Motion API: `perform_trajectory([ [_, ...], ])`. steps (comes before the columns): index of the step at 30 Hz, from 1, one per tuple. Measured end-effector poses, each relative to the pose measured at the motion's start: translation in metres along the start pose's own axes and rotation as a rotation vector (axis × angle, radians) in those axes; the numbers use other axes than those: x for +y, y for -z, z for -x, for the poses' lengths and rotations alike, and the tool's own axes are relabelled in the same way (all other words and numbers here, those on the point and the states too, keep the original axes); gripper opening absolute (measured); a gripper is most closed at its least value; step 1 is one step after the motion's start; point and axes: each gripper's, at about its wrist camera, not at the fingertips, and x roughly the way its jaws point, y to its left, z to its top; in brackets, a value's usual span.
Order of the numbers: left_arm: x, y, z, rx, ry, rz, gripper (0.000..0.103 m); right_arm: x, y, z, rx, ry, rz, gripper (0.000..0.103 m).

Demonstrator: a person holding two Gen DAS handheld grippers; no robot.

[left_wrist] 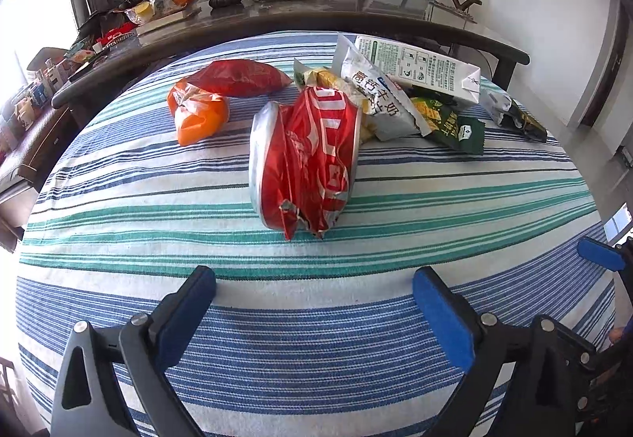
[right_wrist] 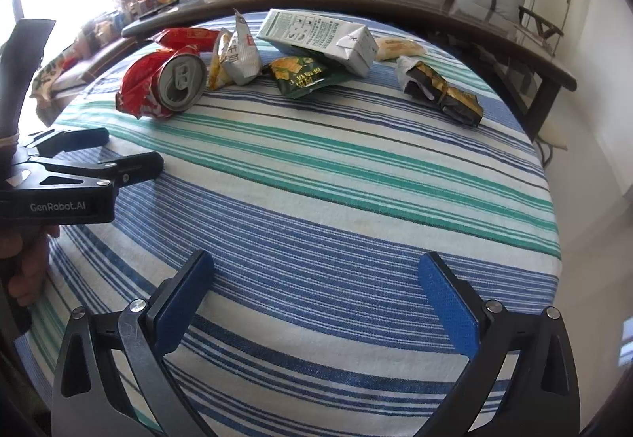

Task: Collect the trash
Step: 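Move both open tools back over the striped table toward the trash, then close the left tool on the crushed red Coca-Cola can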

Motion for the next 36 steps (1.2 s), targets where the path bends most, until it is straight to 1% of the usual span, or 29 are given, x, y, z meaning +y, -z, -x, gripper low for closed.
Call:
perform_trajectory([
  [11, 0.005, -0.023, -0.015, -0.001, 0.006, 0.001, 0.102, 0.000, 0.000, 0.000, 0.002, 0.002, 0.002, 0.103],
  [16, 0.011, -0.026, -0.015, -0.014, 0.039, 0.021, 0.100, 0.000, 0.000, 0.000, 0.002, 0.001, 0.003, 0.103],
  [18, 0.013, -0.027, -0.014, -0.022, 0.051, 0.027, 0.097, 0.000, 0.000, 0.000, 0.002, 0.000, 0.003, 0.103],
  [20, 0.014, -0.030, -0.013, -0.035, 0.057, 0.027, 0.086, 0.000, -0.001, -0.001, 0.004, -0.004, 0.007, 0.103],
  [24, 0.017, -0.036, -0.013, -0.054, 0.057, 0.021, 0.076, -0.002, -0.005, -0.005, 0.010, -0.026, 0.036, 0.103],
  [25, 0.017, -0.037, -0.012, -0.061, 0.059, 0.018, 0.067, -0.005, -0.007, -0.006, 0.012, -0.032, 0.044, 0.103],
  [26, 0.018, -0.038, -0.012, -0.065, 0.061, 0.014, 0.054, -0.010, -0.009, -0.008, 0.016, -0.032, 0.043, 0.103],
  [27, 0.018, -0.040, -0.012, -0.067, 0.064, 0.006, 0.051, -0.018, -0.011, -0.009, 0.021, -0.024, 0.034, 0.103],
  [32, 0.019, -0.033, -0.005, -0.068, 0.070, 0.001, 0.050, -0.078, -0.034, -0.025, 0.017, 0.041, -0.081, 0.102],
  [34, 0.021, -0.026, 0.000, -0.057, 0.070, 0.009, 0.050, -0.100, -0.048, -0.030, -0.004, 0.014, -0.125, 0.102],
  [36, 0.023, -0.020, 0.008, -0.054, 0.074, 0.019, 0.050, -0.118, -0.063, -0.029, -0.044, -0.025, -0.173, 0.102],
])
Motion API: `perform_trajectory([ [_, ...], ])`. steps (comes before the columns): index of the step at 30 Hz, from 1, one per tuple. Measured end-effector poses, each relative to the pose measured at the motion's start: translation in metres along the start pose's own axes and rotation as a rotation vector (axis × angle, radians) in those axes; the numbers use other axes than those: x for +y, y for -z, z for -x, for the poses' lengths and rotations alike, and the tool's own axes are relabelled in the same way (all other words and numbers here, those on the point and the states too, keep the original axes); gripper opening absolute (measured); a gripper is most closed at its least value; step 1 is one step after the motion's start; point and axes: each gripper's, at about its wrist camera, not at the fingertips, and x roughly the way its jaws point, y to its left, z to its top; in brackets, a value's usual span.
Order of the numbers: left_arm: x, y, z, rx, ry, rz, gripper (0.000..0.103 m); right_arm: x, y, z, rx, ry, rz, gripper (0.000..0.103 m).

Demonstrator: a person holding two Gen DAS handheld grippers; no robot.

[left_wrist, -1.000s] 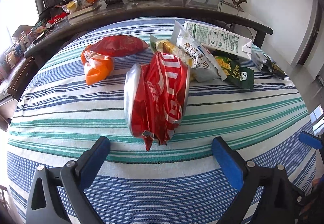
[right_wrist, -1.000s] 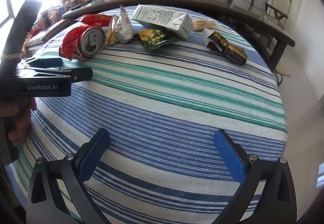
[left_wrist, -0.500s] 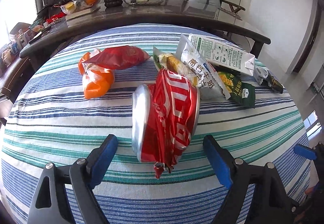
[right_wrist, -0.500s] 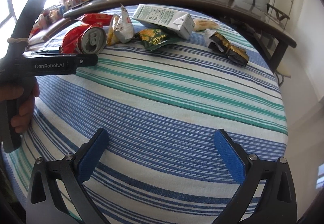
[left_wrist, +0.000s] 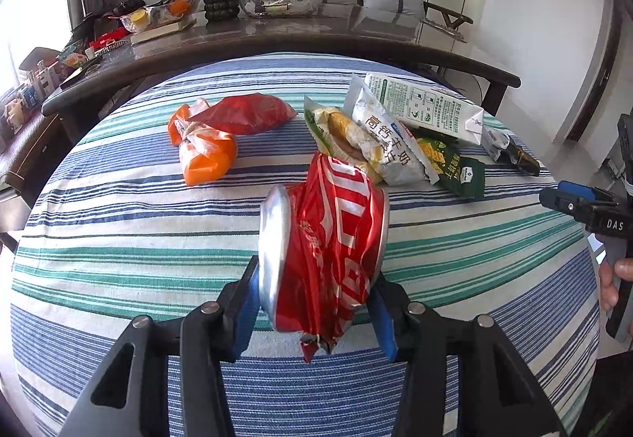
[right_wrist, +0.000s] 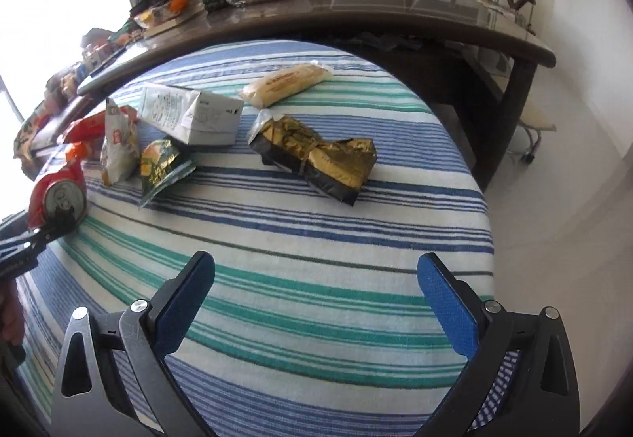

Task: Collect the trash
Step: 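Close the left tool on the crushed red Coca-Cola can, then grasp the gold foil package with the right tool while the left tool holds the can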

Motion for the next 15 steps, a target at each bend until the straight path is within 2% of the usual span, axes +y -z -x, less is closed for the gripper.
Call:
perform_trajectory([
  [4, -0.005, 0.005, 0.007, -0.005, -0.011, -0.020, 0.050, -0.013, -0.029, -0.006, -0.049, -0.051, -0.051, 0.100],
  [6, -0.008, 0.006, 0.006, -0.005, -0.018, -0.031, 0.050, -0.015, -0.036, -0.015, -0.047, -0.060, -0.052, 0.092],
  [8, -0.011, 0.007, 0.003, 0.002, -0.010, -0.033, 0.050, -0.013, -0.037, -0.024, -0.024, -0.103, -0.041, 0.081],
  [10, -0.013, 0.007, 0.001, 0.011, -0.005, -0.035, 0.050, -0.005, -0.033, -0.026, -0.006, -0.162, -0.012, 0.076],
  [12, -0.015, 0.006, 0.000, 0.014, -0.003, -0.039, 0.050, 0.003, -0.028, -0.023, 0.025, -0.284, 0.012, 0.066],
  [14, -0.015, 0.006, 0.001, 0.015, -0.004, -0.042, 0.050, 0.016, -0.021, -0.016, 0.085, -0.457, 0.038, 0.065],
  [15, -0.014, 0.005, 0.001, 0.015, -0.001, -0.042, 0.050, 0.023, -0.017, -0.008, 0.093, -0.505, 0.065, 0.065],
])
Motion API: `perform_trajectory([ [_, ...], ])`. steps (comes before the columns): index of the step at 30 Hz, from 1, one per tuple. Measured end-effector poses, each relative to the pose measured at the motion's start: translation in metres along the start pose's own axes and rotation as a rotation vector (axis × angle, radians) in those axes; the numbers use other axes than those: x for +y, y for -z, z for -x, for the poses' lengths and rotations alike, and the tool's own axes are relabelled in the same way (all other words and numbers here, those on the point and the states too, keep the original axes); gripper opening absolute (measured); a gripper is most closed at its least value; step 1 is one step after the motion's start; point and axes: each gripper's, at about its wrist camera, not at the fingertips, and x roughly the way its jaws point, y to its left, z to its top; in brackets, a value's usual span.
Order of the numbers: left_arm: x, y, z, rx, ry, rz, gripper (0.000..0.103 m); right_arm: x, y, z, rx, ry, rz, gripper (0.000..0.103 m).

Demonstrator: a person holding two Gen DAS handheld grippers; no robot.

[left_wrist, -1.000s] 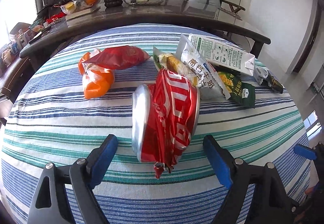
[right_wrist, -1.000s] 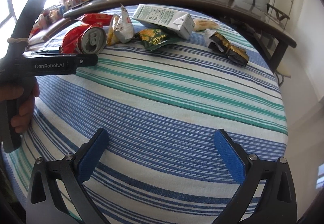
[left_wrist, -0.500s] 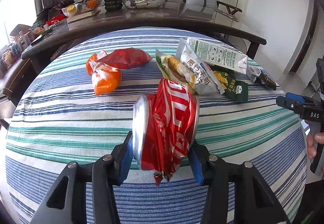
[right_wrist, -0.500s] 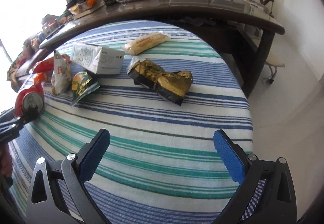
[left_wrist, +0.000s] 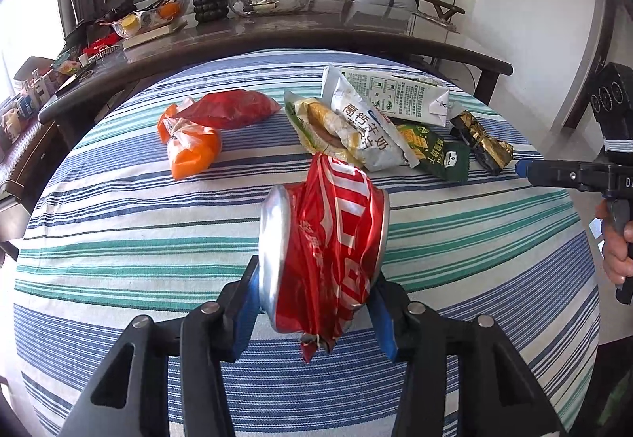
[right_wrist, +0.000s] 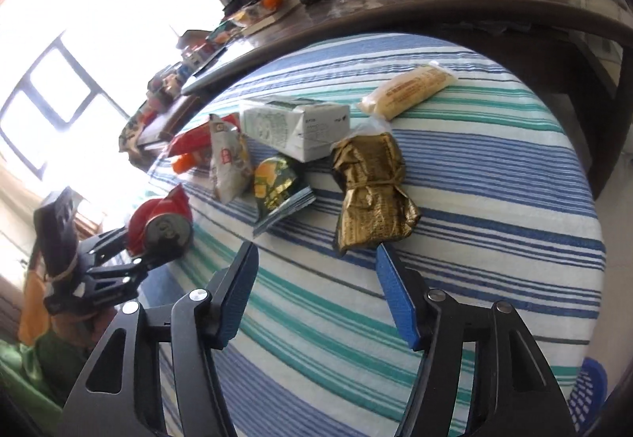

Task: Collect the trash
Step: 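Grasp the gold foil package with the right tool while the left tool holds the can, then lift the gold package with the right tool while the left tool lifts the can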

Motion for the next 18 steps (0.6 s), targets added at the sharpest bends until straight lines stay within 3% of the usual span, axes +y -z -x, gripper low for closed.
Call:
perform_trajectory([
  [2, 0.001, 0.000, 0.002, -0.002, 0.005, 0.000, 0.050, 0.016, 0.004, 0.008, -0.008, 0.013, 0.062, 0.076],
  [4, 0.001, 0.000, 0.002, -0.004, 0.006, -0.001, 0.050, 0.020, 0.002, 0.014, -0.048, 0.144, 0.095, 0.087],
  [6, 0.002, 0.002, 0.002, 0.000, 0.005, -0.001, 0.050, 0.011, -0.005, 0.009, -0.081, 0.288, 0.079, 0.087],
  [7, 0.003, 0.003, 0.002, 0.001, 0.007, -0.001, 0.050, 0.003, -0.009, 0.003, -0.081, 0.321, 0.050, 0.087],
  [14, 0.005, 0.003, 0.001, 0.010, 0.033, 0.020, 0.050, -0.012, -0.021, -0.033, -0.056, 0.384, 0.020, 0.077],
  [15, 0.005, 0.002, 0.000, 0.013, 0.041, 0.023, 0.050, -0.010, -0.021, -0.033, -0.070, 0.387, 0.025, 0.072],
  [16, 0.004, 0.003, 0.000, 0.011, 0.043, 0.020, 0.050, -0.010, -0.021, -0.033, -0.073, 0.374, 0.023, 0.053],
  [17, 0.002, 0.003, 0.000, 0.011, 0.044, 0.013, 0.050, -0.009, -0.020, -0.031, -0.076, 0.366, 0.018, 0.044],
  [18, -0.001, 0.004, 0.001, 0.011, 0.049, 0.007, 0.050, -0.009, -0.018, -0.029, -0.074, 0.353, 0.007, 0.043],
])
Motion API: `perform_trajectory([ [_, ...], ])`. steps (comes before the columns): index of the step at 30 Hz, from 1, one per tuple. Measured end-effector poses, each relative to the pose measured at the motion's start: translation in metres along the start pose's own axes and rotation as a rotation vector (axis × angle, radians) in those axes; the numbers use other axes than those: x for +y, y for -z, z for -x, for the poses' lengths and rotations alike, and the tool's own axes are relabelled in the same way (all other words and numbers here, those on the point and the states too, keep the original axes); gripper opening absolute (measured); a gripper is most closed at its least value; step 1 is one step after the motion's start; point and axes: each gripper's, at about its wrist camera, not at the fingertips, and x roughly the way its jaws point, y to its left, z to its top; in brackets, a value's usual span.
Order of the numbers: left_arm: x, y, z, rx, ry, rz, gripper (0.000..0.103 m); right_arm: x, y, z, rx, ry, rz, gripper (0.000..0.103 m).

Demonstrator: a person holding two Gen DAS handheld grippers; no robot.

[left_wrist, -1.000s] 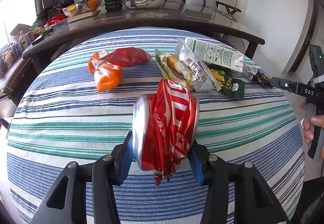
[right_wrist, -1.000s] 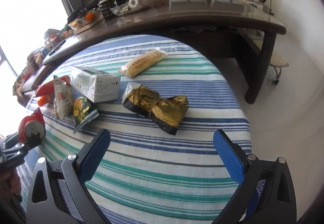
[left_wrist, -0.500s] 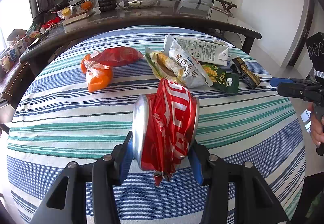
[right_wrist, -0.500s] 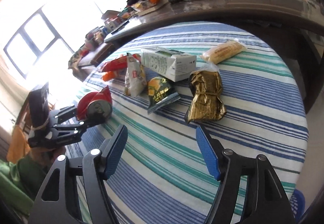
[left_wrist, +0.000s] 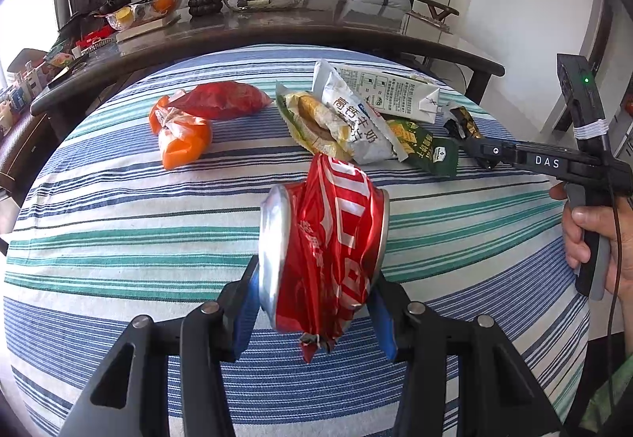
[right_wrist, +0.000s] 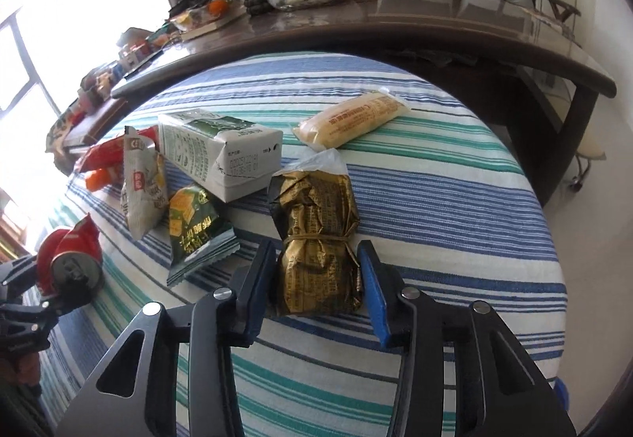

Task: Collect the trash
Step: 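Lift the gold package with the right tool while the left tool lifts the can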

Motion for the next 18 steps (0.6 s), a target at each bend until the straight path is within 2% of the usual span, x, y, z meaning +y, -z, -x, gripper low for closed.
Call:
perform_trajectory([
  [8, -0.028, 0.013, 0.009, 0.014, 0.076, -0.055, 0.050, 0.024, 0.041, 0.035, 0.084, 0.047, 0.043, 0.042],
  [13, -0.047, 0.029, 0.015, 0.021, 0.079, -0.118, 0.054, 0.047, 0.074, 0.058, 0.142, 0.027, 0.114, 0.043],
  [16, -0.053, 0.035, 0.016, 0.030, 0.079, -0.137, 0.060, 0.052, 0.082, 0.062, 0.148, 0.014, 0.150, 0.054],
  [18, -0.054, 0.036, 0.017, 0.036, 0.085, -0.136, 0.061, 0.053, 0.083, 0.062, 0.150, 0.014, 0.170, 0.057],
])
